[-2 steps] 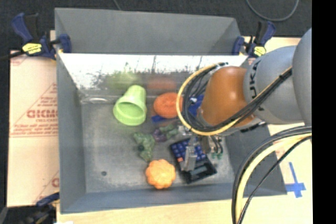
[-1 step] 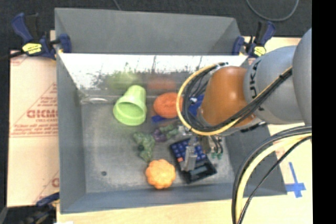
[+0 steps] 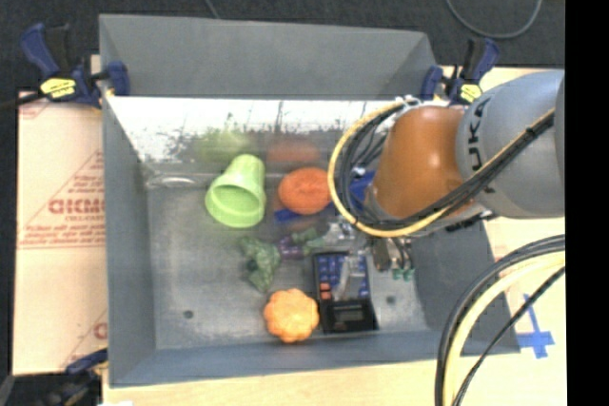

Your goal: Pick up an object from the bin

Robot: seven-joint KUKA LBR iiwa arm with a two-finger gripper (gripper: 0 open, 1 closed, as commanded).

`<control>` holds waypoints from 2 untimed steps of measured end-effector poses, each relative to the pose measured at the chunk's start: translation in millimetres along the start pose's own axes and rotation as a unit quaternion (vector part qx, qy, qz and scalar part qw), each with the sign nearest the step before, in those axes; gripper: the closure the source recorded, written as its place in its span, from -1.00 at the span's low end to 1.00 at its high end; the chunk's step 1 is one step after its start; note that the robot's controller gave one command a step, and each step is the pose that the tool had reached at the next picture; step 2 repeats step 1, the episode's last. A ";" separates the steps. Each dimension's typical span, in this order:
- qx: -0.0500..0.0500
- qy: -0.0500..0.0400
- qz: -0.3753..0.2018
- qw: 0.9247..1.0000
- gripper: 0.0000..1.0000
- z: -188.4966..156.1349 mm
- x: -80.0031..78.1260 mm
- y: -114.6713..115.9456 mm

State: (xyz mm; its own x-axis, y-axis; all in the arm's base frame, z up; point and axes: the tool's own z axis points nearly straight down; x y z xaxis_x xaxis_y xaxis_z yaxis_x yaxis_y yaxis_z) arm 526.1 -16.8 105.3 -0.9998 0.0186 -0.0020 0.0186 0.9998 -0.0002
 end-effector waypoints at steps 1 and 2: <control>0.000 -0.004 0.000 1.000 1.00 -24.2 -2.0 -0.3; 0.000 -0.004 0.000 1.000 1.00 -24.2 -2.0 -0.3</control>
Offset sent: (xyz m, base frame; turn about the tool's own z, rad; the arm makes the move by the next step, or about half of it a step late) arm 0.0016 -0.0002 0.0834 0.0001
